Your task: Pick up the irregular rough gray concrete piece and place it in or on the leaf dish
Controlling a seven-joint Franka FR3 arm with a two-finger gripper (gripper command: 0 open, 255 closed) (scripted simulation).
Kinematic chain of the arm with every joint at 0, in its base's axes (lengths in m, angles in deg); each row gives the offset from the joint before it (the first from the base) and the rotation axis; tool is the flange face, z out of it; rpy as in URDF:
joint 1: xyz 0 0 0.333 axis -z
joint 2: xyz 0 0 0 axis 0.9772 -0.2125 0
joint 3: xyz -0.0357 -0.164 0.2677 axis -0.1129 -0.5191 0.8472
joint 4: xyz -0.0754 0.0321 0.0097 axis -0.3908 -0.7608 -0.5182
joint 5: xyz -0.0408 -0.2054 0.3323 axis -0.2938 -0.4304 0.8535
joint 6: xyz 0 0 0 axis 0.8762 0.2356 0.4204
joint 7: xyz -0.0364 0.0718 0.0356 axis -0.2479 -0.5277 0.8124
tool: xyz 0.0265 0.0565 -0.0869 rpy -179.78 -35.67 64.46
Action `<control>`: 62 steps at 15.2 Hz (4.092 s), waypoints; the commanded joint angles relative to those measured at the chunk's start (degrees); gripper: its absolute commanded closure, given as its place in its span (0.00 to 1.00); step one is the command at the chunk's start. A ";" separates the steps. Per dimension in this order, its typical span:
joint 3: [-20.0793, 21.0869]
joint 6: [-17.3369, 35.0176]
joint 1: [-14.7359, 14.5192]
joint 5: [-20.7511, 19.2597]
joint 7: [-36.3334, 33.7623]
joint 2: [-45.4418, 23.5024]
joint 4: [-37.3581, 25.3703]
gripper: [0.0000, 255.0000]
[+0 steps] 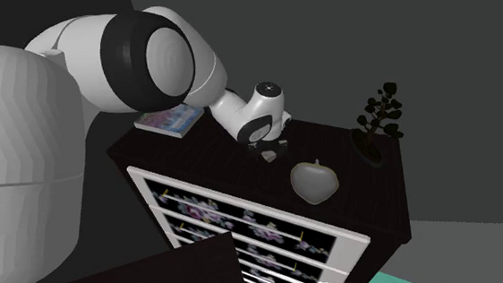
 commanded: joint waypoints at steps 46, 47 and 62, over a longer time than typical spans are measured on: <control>-4.23 -13.77 -3.92 -14.27 6.53 -0.60 -13.36 1.00; -4.42 -14.23 -4.05 -14.46 6.40 -0.07 -13.29 1.00; -6.30 -12.70 3.46 -13.52 18.68 9.64 -1.52 1.00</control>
